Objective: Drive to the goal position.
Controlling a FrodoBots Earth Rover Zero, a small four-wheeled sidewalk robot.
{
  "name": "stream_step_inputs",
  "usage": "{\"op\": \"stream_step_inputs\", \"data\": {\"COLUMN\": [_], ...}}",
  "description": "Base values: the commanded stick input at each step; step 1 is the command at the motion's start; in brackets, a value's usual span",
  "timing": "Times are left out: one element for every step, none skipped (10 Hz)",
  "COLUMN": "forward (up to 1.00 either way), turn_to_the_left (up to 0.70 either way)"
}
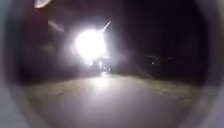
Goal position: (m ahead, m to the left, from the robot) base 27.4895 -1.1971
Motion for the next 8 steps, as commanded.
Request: {"op": "stream_step_inputs", "data": {"forward": [1.0, 1.0, 1.0, 1.0, 1.0, 1.0, 1.0, 1.0], "turn_to_the_left": [0.0, 0.0, 0.0, 0.0, 0.0, 0.0, 0.0, 0.01]}}
